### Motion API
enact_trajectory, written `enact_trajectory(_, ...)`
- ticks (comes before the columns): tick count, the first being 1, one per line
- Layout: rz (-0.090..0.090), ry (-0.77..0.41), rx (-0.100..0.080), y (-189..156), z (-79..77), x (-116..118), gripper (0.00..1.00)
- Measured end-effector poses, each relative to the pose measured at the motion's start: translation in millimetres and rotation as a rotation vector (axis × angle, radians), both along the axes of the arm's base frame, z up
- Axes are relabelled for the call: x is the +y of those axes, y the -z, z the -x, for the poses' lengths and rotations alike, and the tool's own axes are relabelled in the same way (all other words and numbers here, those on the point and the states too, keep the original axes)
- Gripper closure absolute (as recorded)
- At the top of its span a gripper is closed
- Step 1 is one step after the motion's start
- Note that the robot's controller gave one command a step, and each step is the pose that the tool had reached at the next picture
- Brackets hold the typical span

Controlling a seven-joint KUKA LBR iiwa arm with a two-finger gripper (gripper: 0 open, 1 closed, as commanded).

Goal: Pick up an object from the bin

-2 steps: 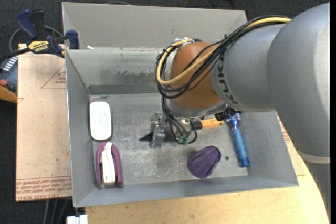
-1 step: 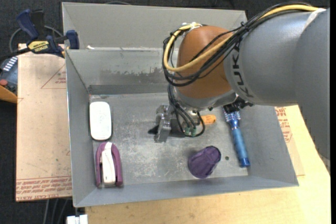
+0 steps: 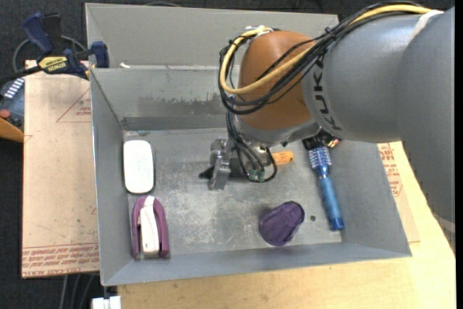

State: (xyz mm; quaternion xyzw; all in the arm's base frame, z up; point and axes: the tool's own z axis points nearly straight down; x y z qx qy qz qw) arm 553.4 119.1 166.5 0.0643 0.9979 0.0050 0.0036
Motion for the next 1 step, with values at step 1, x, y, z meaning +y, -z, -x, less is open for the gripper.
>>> enact_trajectory(1, 0.003, 0.031, 0.013, -82.2, 12.9, -13.1, 1.0)
